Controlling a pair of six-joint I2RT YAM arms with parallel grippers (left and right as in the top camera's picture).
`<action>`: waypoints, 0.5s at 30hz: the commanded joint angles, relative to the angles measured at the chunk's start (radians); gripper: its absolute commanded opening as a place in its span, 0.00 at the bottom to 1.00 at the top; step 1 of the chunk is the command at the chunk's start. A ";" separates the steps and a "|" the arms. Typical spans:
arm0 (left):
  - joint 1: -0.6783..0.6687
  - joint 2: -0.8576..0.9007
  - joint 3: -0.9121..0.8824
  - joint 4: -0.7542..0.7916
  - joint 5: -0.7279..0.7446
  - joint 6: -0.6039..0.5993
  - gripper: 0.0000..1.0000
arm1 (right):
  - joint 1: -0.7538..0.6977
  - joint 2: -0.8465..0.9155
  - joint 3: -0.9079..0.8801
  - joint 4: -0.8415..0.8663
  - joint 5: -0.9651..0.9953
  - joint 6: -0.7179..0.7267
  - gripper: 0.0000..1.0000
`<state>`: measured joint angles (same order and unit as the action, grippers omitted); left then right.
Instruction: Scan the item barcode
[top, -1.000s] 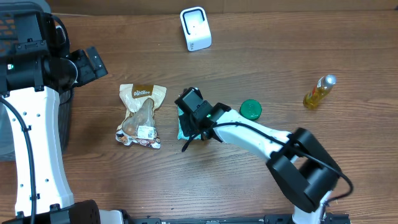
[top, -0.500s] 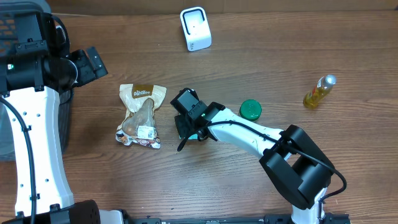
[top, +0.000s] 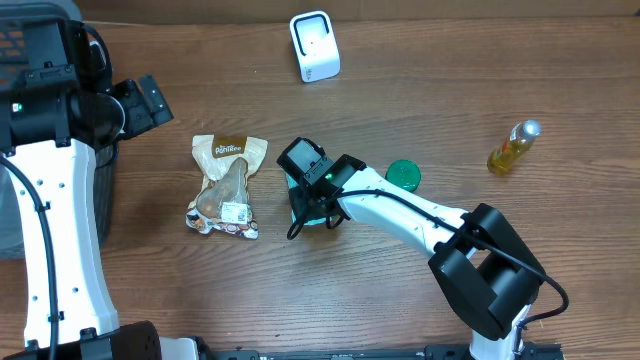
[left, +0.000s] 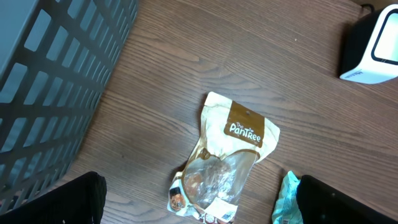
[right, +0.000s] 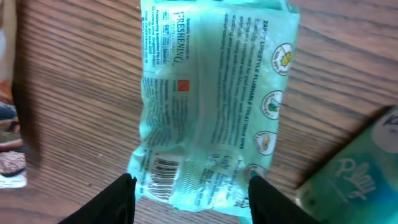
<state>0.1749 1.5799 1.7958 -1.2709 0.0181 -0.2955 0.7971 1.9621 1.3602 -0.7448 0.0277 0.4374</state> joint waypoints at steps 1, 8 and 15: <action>0.002 0.002 0.006 0.000 0.000 0.011 0.99 | -0.001 -0.035 -0.015 0.011 -0.022 0.033 0.54; 0.002 0.002 0.006 0.000 0.000 0.011 0.99 | 0.000 -0.034 -0.015 0.025 -0.021 0.034 0.38; 0.002 0.002 0.006 0.000 0.000 0.011 1.00 | 0.005 -0.014 -0.015 0.014 -0.022 0.035 0.37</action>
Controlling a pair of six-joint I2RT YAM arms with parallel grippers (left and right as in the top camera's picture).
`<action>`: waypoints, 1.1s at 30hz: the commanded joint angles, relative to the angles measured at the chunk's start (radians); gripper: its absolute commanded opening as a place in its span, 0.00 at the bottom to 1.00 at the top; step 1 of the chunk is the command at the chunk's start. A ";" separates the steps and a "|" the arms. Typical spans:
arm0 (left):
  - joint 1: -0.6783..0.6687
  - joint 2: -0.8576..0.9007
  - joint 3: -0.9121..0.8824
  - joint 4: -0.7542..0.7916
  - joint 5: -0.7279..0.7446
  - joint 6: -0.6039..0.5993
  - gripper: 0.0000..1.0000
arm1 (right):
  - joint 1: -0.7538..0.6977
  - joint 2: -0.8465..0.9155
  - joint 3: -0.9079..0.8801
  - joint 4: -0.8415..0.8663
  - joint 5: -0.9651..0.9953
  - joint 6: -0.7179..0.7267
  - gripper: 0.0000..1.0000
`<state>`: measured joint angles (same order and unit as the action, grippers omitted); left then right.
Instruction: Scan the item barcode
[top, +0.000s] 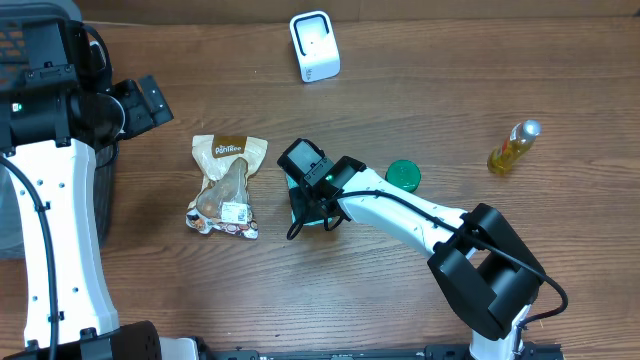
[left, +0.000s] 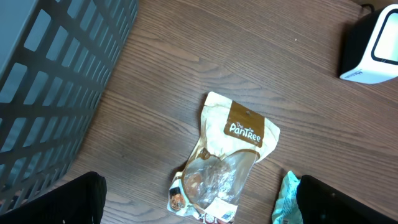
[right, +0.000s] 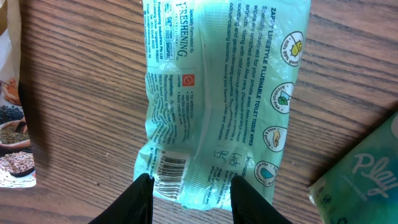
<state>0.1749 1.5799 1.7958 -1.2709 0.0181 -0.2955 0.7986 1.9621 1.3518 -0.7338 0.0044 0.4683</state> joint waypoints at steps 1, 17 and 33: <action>0.002 0.002 0.006 0.000 0.000 0.011 1.00 | 0.004 -0.008 -0.006 0.003 0.002 0.004 0.37; 0.002 0.002 0.006 0.000 0.000 0.011 1.00 | 0.043 0.109 -0.006 0.006 0.000 0.004 0.27; 0.002 0.002 0.006 0.000 0.000 0.011 1.00 | 0.040 0.108 0.015 0.011 -0.006 0.003 0.39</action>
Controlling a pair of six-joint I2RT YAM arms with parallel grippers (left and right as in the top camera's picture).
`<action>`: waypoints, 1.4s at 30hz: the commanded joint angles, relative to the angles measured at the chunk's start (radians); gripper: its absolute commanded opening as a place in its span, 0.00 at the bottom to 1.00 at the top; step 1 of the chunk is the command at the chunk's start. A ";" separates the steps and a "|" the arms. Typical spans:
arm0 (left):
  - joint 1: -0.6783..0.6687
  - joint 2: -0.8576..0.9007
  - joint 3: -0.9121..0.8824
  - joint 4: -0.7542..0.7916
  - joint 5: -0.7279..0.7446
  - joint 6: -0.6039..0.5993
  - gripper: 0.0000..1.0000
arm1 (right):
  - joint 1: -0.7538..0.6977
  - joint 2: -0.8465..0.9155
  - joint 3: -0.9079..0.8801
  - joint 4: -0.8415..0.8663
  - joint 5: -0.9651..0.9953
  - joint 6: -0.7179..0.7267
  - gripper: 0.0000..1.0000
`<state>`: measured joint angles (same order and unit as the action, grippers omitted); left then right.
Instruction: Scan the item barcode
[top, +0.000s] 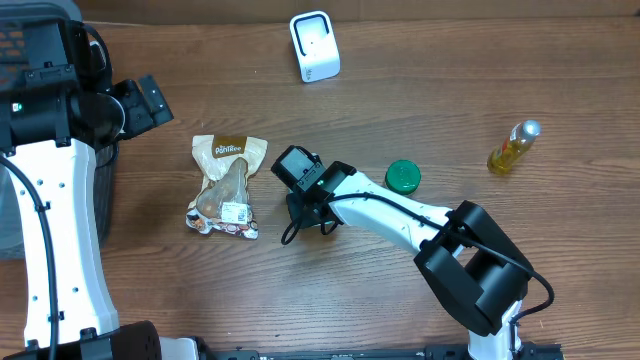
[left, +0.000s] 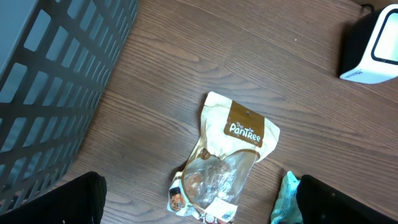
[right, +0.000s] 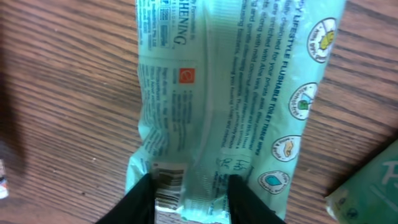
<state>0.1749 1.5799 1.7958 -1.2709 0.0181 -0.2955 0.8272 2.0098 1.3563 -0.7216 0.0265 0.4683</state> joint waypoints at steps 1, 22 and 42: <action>0.002 0.002 0.006 0.000 0.000 0.011 1.00 | 0.008 0.059 0.028 -0.012 -0.029 0.003 0.40; 0.002 0.002 0.006 0.000 0.000 0.011 0.99 | -0.050 0.029 0.266 -0.204 0.162 -0.026 0.71; 0.002 0.002 0.006 0.000 0.000 0.011 0.99 | -0.080 0.129 0.266 -0.170 -0.100 -0.023 0.72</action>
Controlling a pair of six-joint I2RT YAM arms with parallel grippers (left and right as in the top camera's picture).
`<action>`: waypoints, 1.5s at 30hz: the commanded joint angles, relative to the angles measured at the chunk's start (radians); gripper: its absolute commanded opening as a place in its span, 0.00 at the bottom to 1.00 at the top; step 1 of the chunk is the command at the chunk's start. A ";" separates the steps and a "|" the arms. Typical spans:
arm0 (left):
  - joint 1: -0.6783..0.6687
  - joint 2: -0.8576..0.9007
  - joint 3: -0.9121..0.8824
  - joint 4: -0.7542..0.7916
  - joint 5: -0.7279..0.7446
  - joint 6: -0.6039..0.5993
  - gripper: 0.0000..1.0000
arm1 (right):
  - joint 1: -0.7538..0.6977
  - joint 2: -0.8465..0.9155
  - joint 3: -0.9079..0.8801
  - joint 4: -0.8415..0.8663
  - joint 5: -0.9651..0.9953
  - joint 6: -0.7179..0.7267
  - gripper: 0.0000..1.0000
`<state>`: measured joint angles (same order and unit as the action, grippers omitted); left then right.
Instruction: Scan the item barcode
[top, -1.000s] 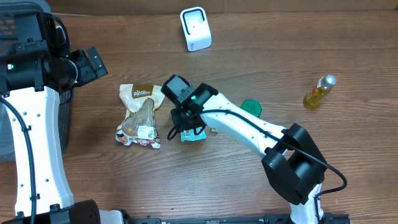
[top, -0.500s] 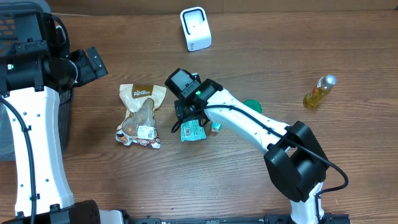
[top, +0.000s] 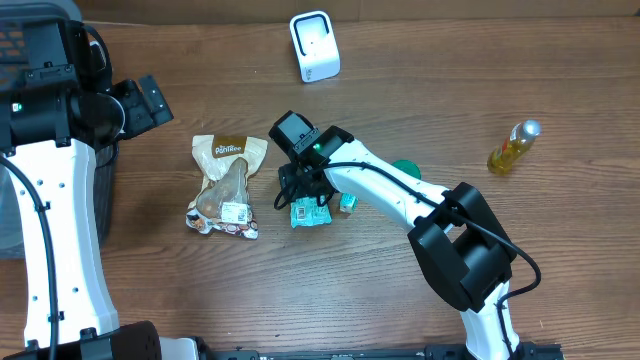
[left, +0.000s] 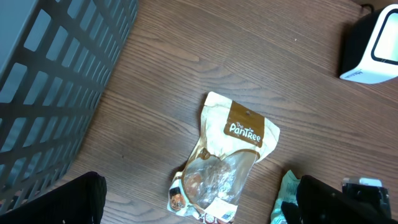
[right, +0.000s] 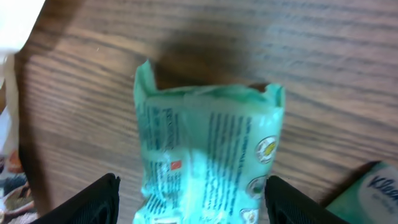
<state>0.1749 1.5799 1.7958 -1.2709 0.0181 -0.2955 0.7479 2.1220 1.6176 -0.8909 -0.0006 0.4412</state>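
The green wipes packet (top: 309, 212) lies flat on the table, print side up, its far end showing in the right wrist view (right: 208, 143). My right gripper (top: 299, 181) hangs open just beyond that end, its fingers (right: 104, 200) wide apart and clear of the packet's sides. The white scanner (top: 314, 45) stands at the far edge, also in the left wrist view (left: 372, 45). My left gripper (left: 199, 183) is open high over the table's left, nothing between its fingers.
A Pantree snack pouch (top: 228, 185) lies left of the packet. A small green box (top: 345, 204) touches the packet's right side, a green lid (top: 405, 170) sits behind the arm, a yellow bottle (top: 515, 146) far right. A dark basket (left: 56, 81) stands left.
My right gripper was shut on the packet's sides; now its fingers are wide apart and it has moved toward the far end of the packet. The packet lies on the table. Left arm unchanged.
My right gripper stood open low over the packet, fingers either side. Half a second later the fingers had narrowed onto it, and they stayed pinched with the arm shifted slightly left. Now the packet is let go and lies uncovered.
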 joint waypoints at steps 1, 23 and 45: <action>0.001 0.002 0.006 0.000 0.000 0.011 1.00 | -0.001 0.017 0.005 0.000 -0.088 0.005 0.72; 0.002 0.002 0.006 0.000 0.000 0.011 0.99 | 0.007 0.013 0.007 0.124 -0.273 -0.004 0.75; 0.002 0.002 0.006 0.000 0.000 0.011 1.00 | -0.043 -0.079 0.055 -0.050 -0.084 -0.056 0.45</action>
<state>0.1749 1.5799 1.7958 -1.2709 0.0181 -0.2955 0.7010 2.0171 1.6943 -0.9524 -0.1085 0.3820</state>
